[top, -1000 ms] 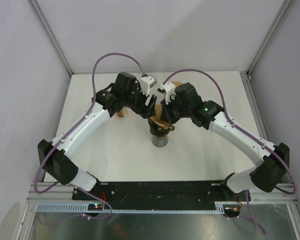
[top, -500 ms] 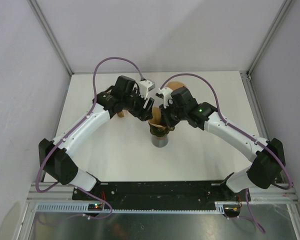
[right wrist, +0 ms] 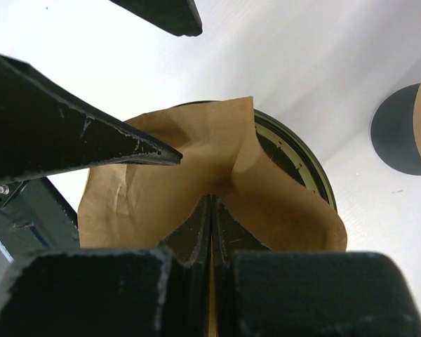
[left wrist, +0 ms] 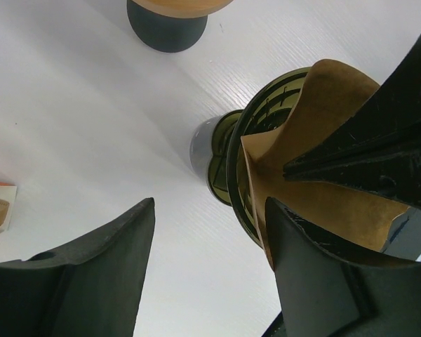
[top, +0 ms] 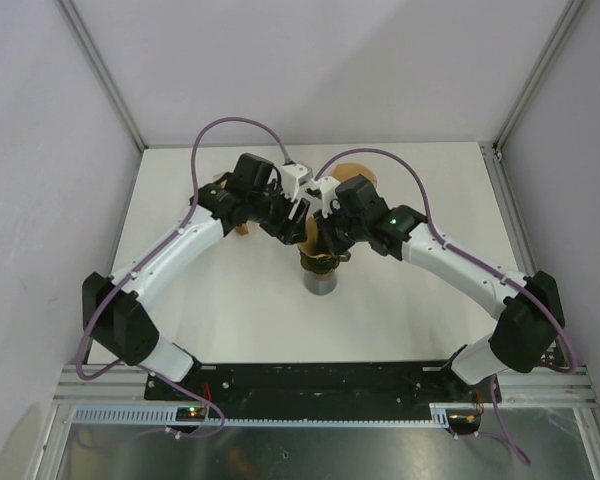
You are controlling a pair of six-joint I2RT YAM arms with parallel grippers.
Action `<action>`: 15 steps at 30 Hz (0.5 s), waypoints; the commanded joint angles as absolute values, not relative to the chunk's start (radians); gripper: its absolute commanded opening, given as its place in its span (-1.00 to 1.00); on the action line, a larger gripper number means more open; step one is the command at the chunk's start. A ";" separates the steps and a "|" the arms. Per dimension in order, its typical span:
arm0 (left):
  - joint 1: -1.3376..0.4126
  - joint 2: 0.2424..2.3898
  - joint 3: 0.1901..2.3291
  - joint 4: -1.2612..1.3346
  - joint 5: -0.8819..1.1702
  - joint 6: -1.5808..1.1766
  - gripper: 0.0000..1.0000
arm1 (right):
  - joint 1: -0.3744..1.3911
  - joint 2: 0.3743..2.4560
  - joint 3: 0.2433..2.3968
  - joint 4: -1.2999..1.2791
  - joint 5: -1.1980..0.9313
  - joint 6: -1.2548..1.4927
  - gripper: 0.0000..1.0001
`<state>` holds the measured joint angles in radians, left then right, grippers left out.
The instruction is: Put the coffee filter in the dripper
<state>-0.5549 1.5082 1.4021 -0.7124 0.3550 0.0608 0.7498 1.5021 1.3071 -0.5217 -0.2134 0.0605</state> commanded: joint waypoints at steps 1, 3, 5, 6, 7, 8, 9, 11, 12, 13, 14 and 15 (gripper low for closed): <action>-0.548 1.516 1.397 -0.696 0.370 0.079 0.37 | 0.756 1.520 1.310 -0.518 -0.168 0.065 -1.00; -0.548 1.514 1.402 -0.696 0.365 0.078 0.36 | 0.759 1.526 1.310 -0.522 -0.151 0.063 -1.00; -0.547 1.499 1.416 -0.696 0.363 0.076 0.38 | 0.765 1.534 1.310 -0.532 -0.133 0.060 -1.00; -0.547 1.493 1.423 -0.696 0.362 0.075 0.39 | 0.767 1.539 1.310 -0.538 -0.121 0.058 -1.00; -0.546 1.484 1.433 -0.696 0.364 0.073 0.40 | 0.769 1.542 1.310 -0.544 -0.113 0.058 -1.00; -0.544 1.477 1.441 -0.695 0.367 0.071 0.41 | 0.771 1.545 1.310 -0.549 -0.108 0.056 -1.00; -0.544 1.469 1.447 -0.695 0.371 0.069 0.43 | 0.770 1.547 1.310 -0.552 -0.106 0.057 -1.00; -0.541 1.461 1.457 -0.696 0.380 0.065 0.45 | 0.771 1.548 1.310 -0.553 -0.107 0.057 -1.00; -0.539 1.459 1.460 -0.697 0.385 0.064 0.46 | 0.771 1.548 1.310 -0.553 -0.106 0.059 -1.00; -0.537 1.457 1.463 -0.697 0.389 0.062 0.47 | 0.772 1.548 1.310 -0.552 -0.105 0.060 -1.00; -0.534 1.458 1.466 -0.697 0.396 0.060 0.48 | 0.772 1.547 1.310 -0.551 -0.104 0.061 -1.00; -0.532 1.457 1.468 -0.697 0.401 0.058 0.48 | 0.772 1.547 1.310 -0.552 -0.103 0.063 -1.00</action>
<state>-0.5514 1.5082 1.4113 -0.7074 0.3767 0.0597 0.7723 1.5375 1.3071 -0.5068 -0.1383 0.0608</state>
